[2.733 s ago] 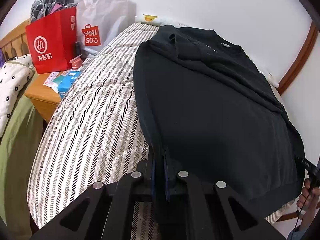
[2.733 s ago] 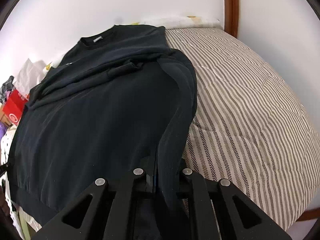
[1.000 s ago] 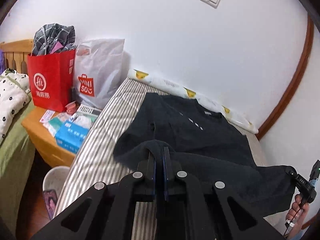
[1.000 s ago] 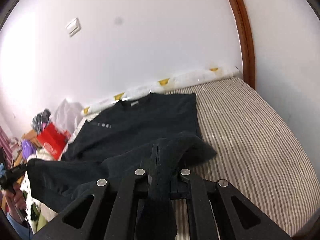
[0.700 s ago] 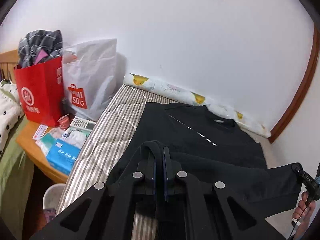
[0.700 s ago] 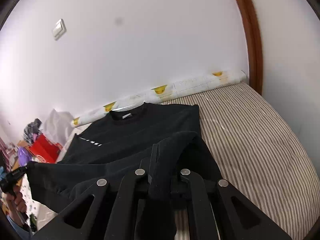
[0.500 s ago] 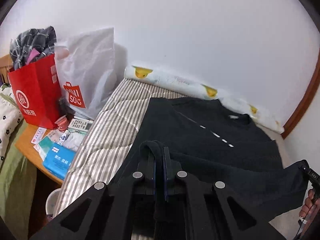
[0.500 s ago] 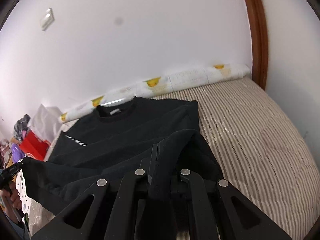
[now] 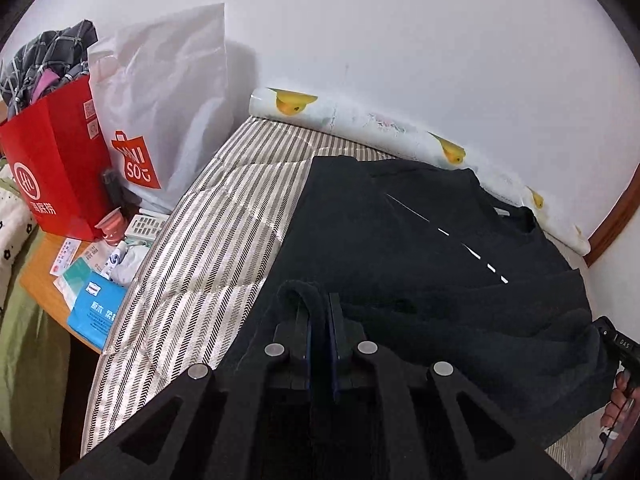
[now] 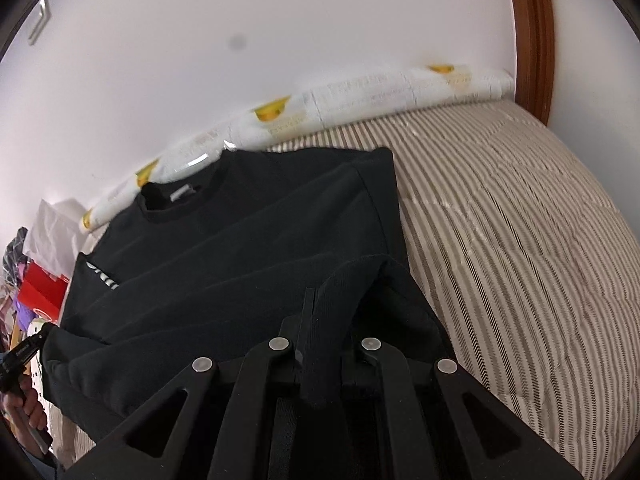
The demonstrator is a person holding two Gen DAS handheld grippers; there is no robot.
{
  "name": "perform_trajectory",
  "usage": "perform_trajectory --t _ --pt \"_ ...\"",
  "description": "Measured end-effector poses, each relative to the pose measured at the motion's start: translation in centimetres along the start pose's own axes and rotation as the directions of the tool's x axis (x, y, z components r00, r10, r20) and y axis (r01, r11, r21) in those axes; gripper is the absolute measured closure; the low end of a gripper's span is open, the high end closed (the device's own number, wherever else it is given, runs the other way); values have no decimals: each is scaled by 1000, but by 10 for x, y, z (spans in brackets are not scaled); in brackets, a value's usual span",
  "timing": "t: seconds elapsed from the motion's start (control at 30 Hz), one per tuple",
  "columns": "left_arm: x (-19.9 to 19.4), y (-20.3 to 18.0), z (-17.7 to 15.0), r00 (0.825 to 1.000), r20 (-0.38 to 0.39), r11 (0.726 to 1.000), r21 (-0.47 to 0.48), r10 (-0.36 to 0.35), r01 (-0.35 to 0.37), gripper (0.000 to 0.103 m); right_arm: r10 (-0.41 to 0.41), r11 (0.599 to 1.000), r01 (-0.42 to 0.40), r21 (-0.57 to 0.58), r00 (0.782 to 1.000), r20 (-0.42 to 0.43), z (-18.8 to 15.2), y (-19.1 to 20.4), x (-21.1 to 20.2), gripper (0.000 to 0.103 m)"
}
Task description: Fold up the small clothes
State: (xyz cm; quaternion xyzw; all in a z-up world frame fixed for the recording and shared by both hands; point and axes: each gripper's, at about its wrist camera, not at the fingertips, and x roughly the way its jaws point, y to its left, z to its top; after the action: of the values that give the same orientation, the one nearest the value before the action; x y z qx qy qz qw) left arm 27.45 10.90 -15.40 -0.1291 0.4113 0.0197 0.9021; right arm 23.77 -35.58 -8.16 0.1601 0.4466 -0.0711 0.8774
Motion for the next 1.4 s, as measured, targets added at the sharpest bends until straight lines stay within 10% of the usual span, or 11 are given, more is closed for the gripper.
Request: perform_trajectory --t 0.3,0.9,1.17,1.4 --pt "-23 -6 -10 1000 -25 999 32 1 0 82 11 1000 -10 -12 998 54 -21 -14 -67 54" --pt "-66 47 -113 989 -106 987 -129 -105 91 63 -34 990 26 141 998 60 -110 -78 -107 58" --pt "-50 69 -100 978 -44 937 -299 -205 183 63 -10 977 2 212 999 36 -98 -85 -86 58" --pt "-32 58 -81 987 -46 950 -281 -153 134 65 9 974 -14 226 1000 22 -80 -80 -67 58"
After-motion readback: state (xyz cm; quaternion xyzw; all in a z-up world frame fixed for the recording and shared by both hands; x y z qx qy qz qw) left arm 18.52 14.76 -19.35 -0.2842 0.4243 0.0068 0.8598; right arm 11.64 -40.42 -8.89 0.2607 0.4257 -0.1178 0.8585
